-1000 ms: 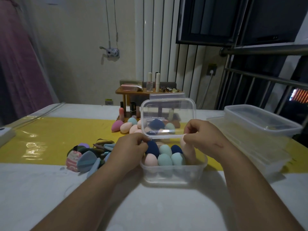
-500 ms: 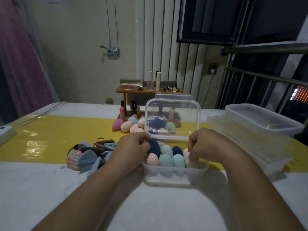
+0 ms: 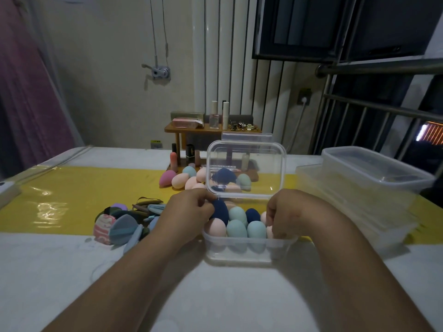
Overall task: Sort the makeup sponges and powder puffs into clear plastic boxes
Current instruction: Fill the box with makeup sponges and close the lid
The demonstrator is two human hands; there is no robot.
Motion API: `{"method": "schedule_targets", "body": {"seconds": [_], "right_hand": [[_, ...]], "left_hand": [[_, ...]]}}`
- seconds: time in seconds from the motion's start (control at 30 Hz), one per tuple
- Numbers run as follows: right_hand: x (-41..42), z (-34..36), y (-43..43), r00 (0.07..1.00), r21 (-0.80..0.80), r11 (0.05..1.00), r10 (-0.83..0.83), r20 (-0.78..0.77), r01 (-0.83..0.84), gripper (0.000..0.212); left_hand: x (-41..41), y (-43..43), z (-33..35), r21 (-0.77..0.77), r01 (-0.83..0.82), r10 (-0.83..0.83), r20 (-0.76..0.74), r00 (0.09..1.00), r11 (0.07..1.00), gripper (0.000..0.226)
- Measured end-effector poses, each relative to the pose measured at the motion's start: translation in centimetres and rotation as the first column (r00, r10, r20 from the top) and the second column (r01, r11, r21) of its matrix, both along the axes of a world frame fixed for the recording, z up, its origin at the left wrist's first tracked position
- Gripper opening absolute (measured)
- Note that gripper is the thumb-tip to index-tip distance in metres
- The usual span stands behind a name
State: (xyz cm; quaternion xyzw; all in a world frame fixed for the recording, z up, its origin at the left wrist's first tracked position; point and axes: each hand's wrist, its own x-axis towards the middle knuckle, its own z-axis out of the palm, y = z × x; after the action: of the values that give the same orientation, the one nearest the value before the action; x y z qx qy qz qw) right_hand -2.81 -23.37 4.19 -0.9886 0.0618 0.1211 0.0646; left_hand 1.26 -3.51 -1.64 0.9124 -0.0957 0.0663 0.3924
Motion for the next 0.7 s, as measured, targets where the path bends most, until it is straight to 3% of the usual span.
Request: {"method": "schedule_targets", "body": {"seconds": [0.5, 0.7], "right_hand": [[0.6, -0.4, 0.1, 0.997, -0.019, 0.997, -0.067, 0.041, 0.068, 0.025], [-0.2, 0.8, -1.0, 0.998, 0.128, 0.991, -0.032, 0.057, 0.025, 0.024]], "left_hand": [[0.0, 0.0, -0.1, -0.034, 0.013, -0.013, -0.010, 1.000, 0.999, 0.029], [0.0, -0.1, 0.1, -0.061, 0.008, -0.009, -0.012, 1.000, 0.998, 0.026]]}}
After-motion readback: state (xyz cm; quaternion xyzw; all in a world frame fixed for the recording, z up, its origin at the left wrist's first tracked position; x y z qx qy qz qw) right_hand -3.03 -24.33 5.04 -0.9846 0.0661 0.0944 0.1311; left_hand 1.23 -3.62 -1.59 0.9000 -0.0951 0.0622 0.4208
